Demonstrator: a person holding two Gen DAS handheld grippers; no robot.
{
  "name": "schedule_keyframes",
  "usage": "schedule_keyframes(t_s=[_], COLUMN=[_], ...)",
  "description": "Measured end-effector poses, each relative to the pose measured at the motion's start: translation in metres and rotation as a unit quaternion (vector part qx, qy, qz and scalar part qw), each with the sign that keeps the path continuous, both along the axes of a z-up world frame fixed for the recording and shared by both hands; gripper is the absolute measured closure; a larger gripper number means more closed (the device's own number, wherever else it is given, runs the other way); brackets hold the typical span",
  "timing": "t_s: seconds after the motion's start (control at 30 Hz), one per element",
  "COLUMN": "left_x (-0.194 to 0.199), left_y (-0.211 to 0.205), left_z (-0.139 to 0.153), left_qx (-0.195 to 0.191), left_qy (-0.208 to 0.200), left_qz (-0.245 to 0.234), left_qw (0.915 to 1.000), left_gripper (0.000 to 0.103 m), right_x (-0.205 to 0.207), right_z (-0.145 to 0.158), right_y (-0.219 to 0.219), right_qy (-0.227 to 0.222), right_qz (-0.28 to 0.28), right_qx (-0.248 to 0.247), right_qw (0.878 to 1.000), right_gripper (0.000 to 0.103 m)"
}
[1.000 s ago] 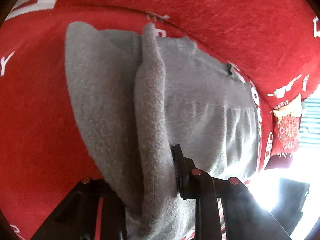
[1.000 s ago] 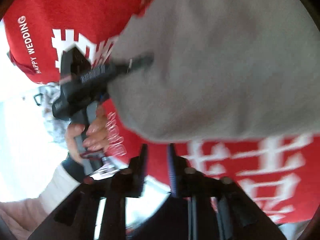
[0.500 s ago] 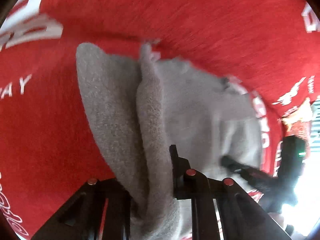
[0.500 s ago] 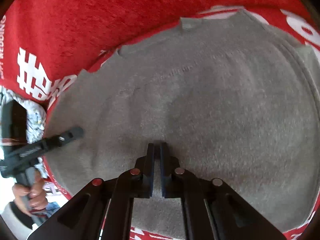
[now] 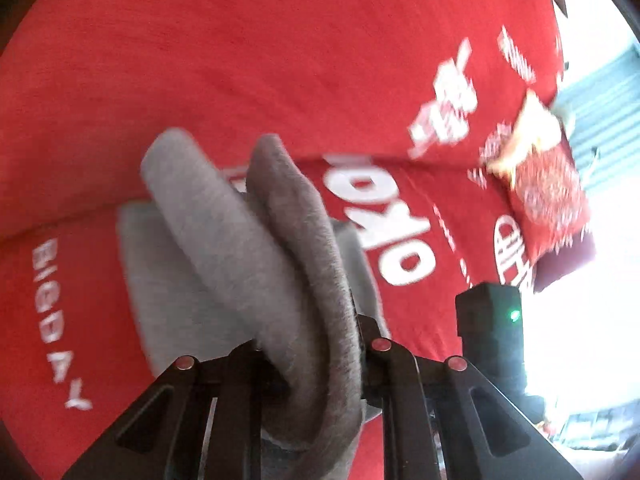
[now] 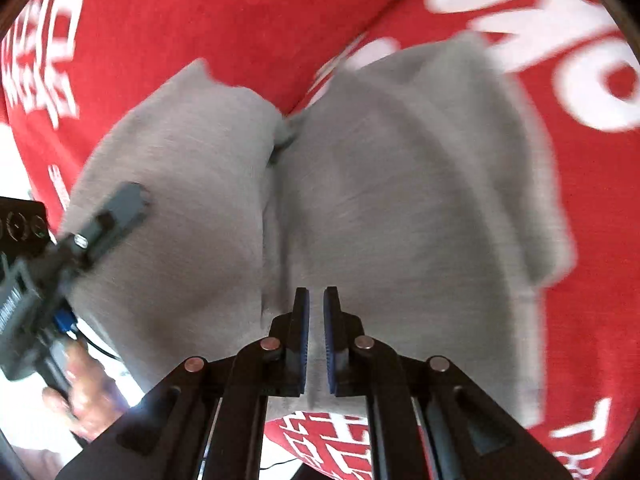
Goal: Fold small clothes
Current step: 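Lay the folded bundle down and open both grippers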
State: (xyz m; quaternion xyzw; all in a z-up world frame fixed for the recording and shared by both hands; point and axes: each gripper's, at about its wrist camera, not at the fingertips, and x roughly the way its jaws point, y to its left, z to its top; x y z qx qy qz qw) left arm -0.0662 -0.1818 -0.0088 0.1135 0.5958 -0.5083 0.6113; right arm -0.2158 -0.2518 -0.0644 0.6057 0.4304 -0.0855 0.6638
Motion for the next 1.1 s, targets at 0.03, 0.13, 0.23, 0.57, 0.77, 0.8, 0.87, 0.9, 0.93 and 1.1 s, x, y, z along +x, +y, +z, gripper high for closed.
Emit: schedule_keyframes(t_s=[0.03,0.13,0.23,0.57,0.77,0.8,0.87,0.9,0.93,1.1], left_x=[-0.012,-0.036,-0.044,-0.012,0.019,0.023,0.032,0.034,0.035,0.027], left_y=[-0.011,-0.026,-0.023,0.031,0.065,0.071,0.087,0.090,0.093,0.095], left_z=[-0.010,-0.041,-0.041,0.024,-0.005,-0.010,-0.026,-0.032,-0.039,-0.045], left_qx=[0.015,0.071,0.081,0.026,0.103,0.111,0.134,0.147,0.159,0.163], left_qy=[-0.010,-0.030,-0.032,-0.084,-0.115,-0.115,-0.111,-0.112,-0.115,-0.131], left_qz=[-0.008,-0.026,-0.019,0.040,0.105,0.119,0.142,0.146,0.148,0.145], left_qw=[0.9998,0.9967,0.9960,0.9954,0.9824,0.9800,0.9745,0.9719,0.9694,0.9671], left_gripper=[0.085,0.084,0.084,0.026,0.026,0.026,0.026,0.026,0.026,0.026], right_x=[-0.007,-0.021,-0.027,-0.047,-0.047,-0.055,-0.045,-0.038,-0.031,0.016], right_z=[-0.007,-0.031,-0.045,-0.051,-0.058,-0.053,-0.052,-0.050,-0.047,0.002], right_y=[-0.003,-0.009,-0.012,-0.046,-0.054,-0.055,-0.056,-0.057,-0.057,-0.055], right_qy=[0.002,0.009,-0.010,-0.103,-0.141,-0.140,-0.118,-0.099,-0.083,-0.004], right_qz=[-0.013,-0.035,-0.058,-0.154,-0.190,-0.187,-0.161,-0.139,-0.118,0.015], right_qx=[0.011,0.043,0.076,0.163,0.203,0.204,0.198,0.186,0.172,-0.001], right_qw=[1.000,0.998,0.995,0.969,0.950,0.951,0.960,0.967,0.974,1.000], right_gripper=[0.094,0.090,0.089,0.027,0.022,0.020,0.019,0.019,0.023,0.086])
